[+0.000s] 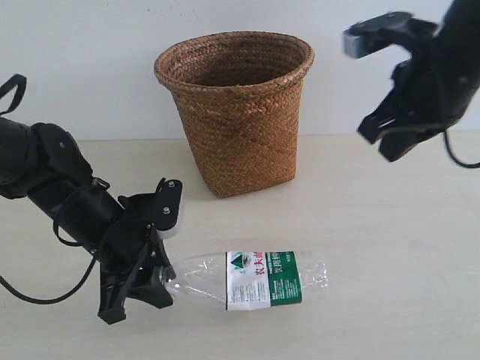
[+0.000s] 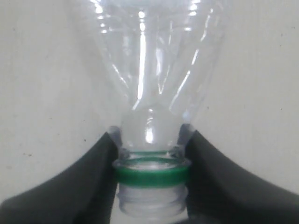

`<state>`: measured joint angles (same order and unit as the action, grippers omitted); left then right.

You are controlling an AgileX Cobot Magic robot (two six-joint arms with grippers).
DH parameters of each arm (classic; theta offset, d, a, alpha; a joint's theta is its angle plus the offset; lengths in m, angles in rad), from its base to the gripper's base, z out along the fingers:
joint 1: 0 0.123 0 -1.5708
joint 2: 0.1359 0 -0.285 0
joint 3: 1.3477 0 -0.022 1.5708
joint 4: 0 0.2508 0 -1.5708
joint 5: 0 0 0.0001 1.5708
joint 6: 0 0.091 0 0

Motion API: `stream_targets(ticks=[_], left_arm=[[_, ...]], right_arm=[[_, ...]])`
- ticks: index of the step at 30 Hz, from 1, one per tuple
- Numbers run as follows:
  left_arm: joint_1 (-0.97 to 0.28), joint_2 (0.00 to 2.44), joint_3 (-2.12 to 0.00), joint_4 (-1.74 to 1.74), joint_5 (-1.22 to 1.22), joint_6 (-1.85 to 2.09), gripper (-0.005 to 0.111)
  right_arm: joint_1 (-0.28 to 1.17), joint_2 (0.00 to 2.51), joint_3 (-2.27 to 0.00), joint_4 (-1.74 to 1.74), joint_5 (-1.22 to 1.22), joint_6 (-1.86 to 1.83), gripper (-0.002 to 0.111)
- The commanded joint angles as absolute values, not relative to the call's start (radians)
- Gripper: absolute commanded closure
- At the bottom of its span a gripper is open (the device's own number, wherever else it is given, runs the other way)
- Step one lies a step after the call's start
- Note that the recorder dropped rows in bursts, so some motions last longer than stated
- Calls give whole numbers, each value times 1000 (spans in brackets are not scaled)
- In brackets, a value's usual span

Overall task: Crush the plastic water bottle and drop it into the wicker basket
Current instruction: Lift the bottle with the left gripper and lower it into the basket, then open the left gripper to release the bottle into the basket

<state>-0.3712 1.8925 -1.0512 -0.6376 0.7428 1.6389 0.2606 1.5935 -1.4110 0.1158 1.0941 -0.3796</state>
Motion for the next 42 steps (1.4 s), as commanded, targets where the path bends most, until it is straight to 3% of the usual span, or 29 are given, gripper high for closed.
stream_targets(ticks=[1, 16, 19, 22, 24, 28, 29, 36, 42], left_arm=[[-371, 1813, -1052, -645, 792, 1633, 102], [-371, 1687, -1324, -545, 881, 1467, 102], [-371, 1687, -1408, -495, 762, 1392, 102], [-371, 1706, -1435, -477, 389, 1299, 98], [-371, 1740, -1461, -490, 235, 1303, 80], [-366, 1812, -1529, -490, 117, 1262, 2], [-366, 1822, -1534, -490, 112, 1249, -3], [-366, 1827, -1535, -482, 149, 1250, 17], [-366, 1791, -1535, -482, 247, 1250, 52]], right_arm=[[124, 1557, -1386, 175, 1110, -378, 108], [71, 1559, -1186, 245, 868, -447, 108], [71, 1559, -1186, 265, 848, -457, 108], [71, 1559, -1186, 285, 831, -461, 108], [71, 1559, -1186, 303, 831, -474, 108], [71, 1559, -1186, 335, 859, -489, 108], [71, 1559, -1186, 340, 861, -489, 108], [71, 1559, -1186, 346, 852, -489, 108], [71, 1559, -1186, 357, 783, -489, 108]])
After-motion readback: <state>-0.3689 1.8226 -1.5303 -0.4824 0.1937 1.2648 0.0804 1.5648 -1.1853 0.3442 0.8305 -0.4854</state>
